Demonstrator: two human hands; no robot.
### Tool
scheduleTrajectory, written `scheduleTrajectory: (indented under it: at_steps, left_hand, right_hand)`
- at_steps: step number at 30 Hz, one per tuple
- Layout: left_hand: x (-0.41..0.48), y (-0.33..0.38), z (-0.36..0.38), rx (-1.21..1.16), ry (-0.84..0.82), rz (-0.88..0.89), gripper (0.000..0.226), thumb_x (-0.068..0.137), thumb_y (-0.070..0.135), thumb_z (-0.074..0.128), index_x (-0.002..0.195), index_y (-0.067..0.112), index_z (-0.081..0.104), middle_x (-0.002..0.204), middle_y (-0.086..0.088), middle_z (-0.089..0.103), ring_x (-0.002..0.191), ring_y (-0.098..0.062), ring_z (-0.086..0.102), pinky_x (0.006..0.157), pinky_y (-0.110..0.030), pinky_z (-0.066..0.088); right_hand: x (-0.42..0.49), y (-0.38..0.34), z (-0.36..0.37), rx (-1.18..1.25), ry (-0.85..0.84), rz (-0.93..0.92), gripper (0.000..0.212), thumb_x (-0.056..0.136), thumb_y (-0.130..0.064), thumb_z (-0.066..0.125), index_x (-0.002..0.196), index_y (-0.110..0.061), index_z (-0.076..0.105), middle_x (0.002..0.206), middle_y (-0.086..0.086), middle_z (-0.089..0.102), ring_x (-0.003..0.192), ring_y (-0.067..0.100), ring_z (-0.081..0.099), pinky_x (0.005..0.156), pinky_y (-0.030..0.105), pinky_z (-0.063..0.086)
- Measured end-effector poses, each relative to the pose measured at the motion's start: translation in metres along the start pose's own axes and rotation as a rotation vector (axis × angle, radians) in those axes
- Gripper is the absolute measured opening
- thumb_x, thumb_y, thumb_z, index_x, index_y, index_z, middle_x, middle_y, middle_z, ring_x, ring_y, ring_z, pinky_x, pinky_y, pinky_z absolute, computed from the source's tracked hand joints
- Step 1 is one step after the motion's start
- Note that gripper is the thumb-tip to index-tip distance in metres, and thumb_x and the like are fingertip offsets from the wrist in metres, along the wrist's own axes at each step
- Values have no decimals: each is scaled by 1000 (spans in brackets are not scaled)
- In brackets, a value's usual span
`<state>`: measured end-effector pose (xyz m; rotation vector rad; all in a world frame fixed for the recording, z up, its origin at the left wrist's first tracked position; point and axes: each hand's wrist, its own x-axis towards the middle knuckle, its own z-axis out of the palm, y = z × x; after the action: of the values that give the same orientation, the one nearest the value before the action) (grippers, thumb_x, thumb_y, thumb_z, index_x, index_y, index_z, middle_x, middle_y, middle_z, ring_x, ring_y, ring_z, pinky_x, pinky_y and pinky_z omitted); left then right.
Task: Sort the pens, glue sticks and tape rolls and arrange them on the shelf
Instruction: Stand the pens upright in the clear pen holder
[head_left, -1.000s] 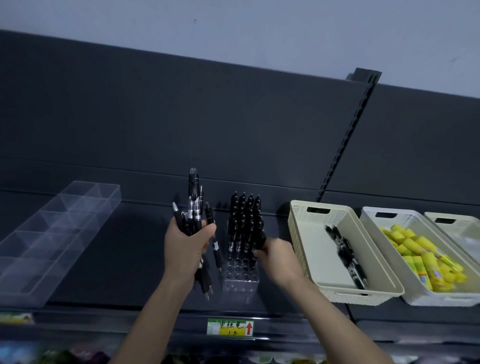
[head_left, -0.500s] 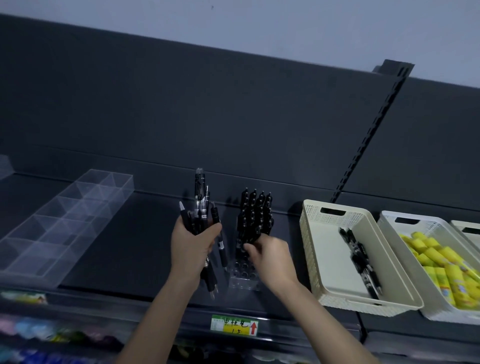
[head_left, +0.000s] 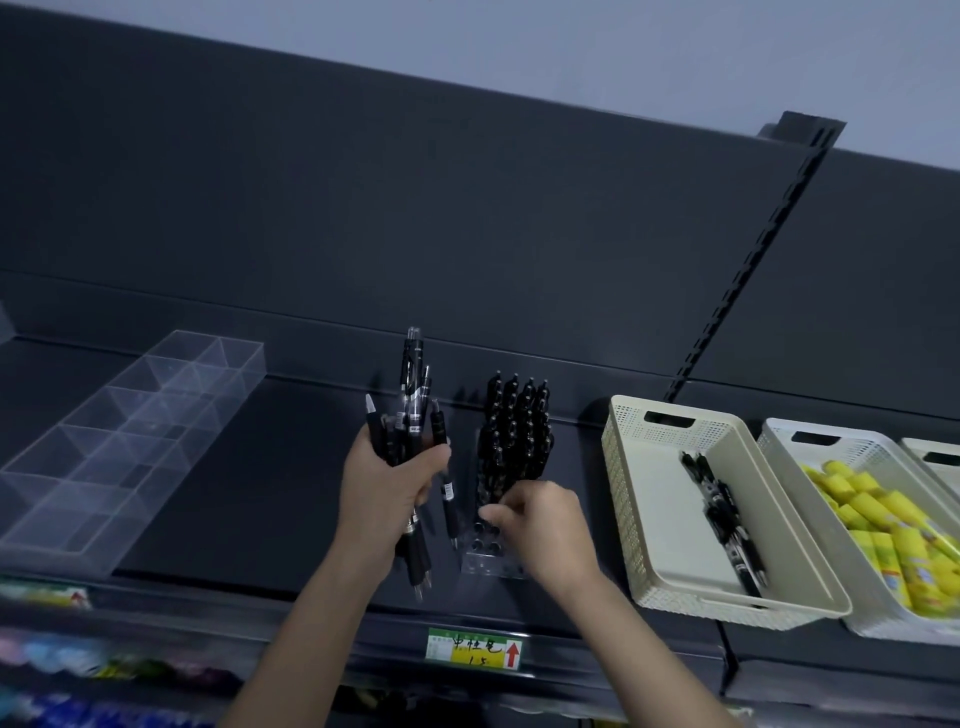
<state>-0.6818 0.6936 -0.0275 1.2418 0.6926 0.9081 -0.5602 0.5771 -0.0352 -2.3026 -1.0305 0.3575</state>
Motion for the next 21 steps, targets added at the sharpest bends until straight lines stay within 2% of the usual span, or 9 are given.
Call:
scheduleTrajectory:
  at_steps: [2,4,6,8,10,12,14,16,21]
  left_hand:
    - [-2,5,2,-24,-49,7,23,74,14,79,87,12,60,66,-6,62,50,-14,49,46,-22,43]
    - [-4,11,8,-50,-95,7,21,75,9,77,85,15,60,69,-4,64,53,-14,50,48,-22,44]
    - [-7,16,16,-60,-138,18,21,74,5,76,84,14,60,69,-3,62,52,-12,50,48,-23,44]
    - [-10,19,24,-40,-166,35,22,69,8,75,85,10,59,65,0,59,49,-10,48,48,-22,44]
    - [-10,19,28,-27,-160,53,24,70,10,74,87,5,58,62,1,57,48,-11,46,46,-22,42]
    - [-9,16,25,-13,-133,66,21,77,12,74,88,4,59,58,1,55,48,-12,46,46,-21,42]
    - [-7,12,18,-23,-100,49,19,81,17,75,83,9,58,55,1,53,49,-12,47,47,-21,42]
    - [-4,6,9,-49,-60,-4,21,81,19,76,82,13,56,56,1,53,51,-12,49,47,-22,43]
    - [-3,-3,2,-95,-29,-94,25,77,18,77,83,12,54,58,0,52,51,-11,49,46,-22,41]
  right_hand:
    - [-8,-5,-4,189,-19,-7,20,80,-28,75,66,-18,65,59,-7,64,53,0,58,54,15,44]
    - [-15,-15,-6,392,-93,-52,13,80,-18,75,71,-14,66,59,-8,61,52,-2,57,53,10,42]
    - [-18,-25,-9,527,-149,-92,14,83,-11,72,72,-7,64,62,-5,56,56,1,58,52,11,42]
    - [-19,-30,-12,573,-165,-92,25,85,-11,69,64,-8,55,58,-2,51,56,5,59,49,15,40]
    - [-20,-27,-14,519,-115,-101,32,85,-12,69,59,-11,49,56,-1,50,52,6,55,49,21,41]
    - [-22,-20,-16,428,-3,-108,26,85,-13,68,64,-17,53,59,-6,55,53,7,52,51,26,45]
    - [-20,-10,-18,375,142,-53,12,87,-16,66,83,-25,60,69,-7,64,58,5,60,55,24,52]
    - [-16,-1,-19,343,226,28,7,91,-18,60,96,-22,59,75,-4,67,63,5,65,60,27,57]
    - [-8,3,-6,249,180,5,10,96,-14,51,89,-14,58,74,2,68,67,8,67,65,33,57]
